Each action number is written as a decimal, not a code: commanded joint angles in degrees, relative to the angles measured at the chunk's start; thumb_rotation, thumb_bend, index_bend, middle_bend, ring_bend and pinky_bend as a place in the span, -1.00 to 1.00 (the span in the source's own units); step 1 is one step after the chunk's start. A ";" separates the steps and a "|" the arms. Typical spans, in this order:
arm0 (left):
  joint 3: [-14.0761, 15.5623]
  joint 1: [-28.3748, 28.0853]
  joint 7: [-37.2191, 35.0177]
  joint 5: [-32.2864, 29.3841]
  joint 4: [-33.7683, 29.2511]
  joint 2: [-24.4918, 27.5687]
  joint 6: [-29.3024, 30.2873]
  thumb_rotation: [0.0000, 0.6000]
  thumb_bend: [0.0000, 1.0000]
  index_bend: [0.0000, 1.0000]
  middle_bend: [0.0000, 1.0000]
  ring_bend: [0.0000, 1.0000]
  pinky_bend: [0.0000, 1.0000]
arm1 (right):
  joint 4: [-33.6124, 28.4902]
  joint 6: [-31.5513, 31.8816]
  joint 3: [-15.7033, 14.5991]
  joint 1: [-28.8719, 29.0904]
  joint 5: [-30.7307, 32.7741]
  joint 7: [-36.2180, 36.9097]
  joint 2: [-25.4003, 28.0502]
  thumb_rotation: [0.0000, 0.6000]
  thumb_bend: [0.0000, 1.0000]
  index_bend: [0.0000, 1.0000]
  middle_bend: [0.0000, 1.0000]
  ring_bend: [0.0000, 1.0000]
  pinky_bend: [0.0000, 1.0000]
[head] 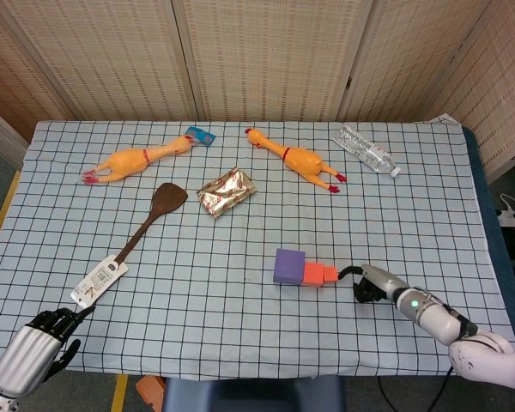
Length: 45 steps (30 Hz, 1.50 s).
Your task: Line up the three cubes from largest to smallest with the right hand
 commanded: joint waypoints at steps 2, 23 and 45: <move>-0.01 -0.01 0.00 -0.01 0.01 0.00 -0.01 1.00 -0.10 -0.61 -0.19 -0.36 -0.15 | 0.46 -0.25 0.05 0.12 -0.23 0.36 -0.25 1.00 0.47 -0.47 0.86 0.97 0.99; -0.02 -0.02 -0.02 -0.02 0.05 0.02 -0.03 1.00 -0.10 -0.61 -0.19 -0.36 -0.15 | 1.28 -1.17 0.35 0.36 -2.43 2.41 -0.90 1.00 0.47 -0.47 0.86 0.97 0.99; 0.02 0.01 0.16 0.00 -0.03 0.00 -0.09 1.00 -0.10 -0.61 -0.19 -0.36 -0.15 | 1.77 -0.68 0.18 0.58 -3.66 3.64 -0.86 1.00 0.47 -0.48 0.86 0.97 0.99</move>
